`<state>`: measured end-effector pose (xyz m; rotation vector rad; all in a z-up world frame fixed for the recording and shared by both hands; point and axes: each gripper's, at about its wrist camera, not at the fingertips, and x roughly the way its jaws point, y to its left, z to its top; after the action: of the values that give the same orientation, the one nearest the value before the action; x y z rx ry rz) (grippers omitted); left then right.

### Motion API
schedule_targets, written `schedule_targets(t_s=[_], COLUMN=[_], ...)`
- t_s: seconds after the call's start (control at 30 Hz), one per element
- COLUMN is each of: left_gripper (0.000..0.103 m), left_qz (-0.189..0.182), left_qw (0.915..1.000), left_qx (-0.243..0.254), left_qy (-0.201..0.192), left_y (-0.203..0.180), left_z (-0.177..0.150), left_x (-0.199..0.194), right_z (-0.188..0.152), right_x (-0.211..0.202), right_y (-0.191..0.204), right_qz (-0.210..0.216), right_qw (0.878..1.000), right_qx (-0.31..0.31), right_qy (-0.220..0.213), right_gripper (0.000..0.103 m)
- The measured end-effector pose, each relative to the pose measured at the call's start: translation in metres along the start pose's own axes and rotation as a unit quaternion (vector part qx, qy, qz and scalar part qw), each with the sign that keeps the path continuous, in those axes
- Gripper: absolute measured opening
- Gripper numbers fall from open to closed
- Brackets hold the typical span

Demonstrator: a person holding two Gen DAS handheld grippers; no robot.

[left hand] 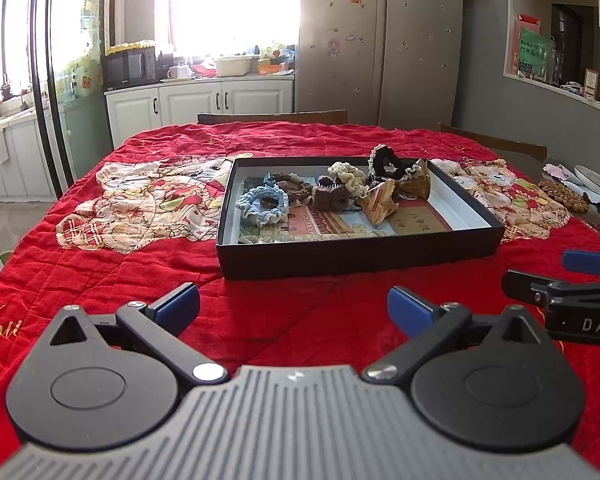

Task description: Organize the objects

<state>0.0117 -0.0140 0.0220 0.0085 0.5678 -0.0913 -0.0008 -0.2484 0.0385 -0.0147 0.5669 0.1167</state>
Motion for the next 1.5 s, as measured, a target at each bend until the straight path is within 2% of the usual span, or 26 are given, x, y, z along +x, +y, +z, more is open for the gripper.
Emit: schedule_targets(t_s=[1.5], left_gripper=[0.103], left_qz=[0.001], left_qw=[0.9999], left_qx=[0.007], left_qy=[0.01], left_y=[-0.004], left_z=[-0.0024], left_x=[0.0004], right_z=[-0.0049], right_x=[0.0042], right_y=[-0.0012], right_qz=[0.003], right_qw=[1.0], right_qx=[0.009], right_qy=[0.01], right_gripper=[0.088])
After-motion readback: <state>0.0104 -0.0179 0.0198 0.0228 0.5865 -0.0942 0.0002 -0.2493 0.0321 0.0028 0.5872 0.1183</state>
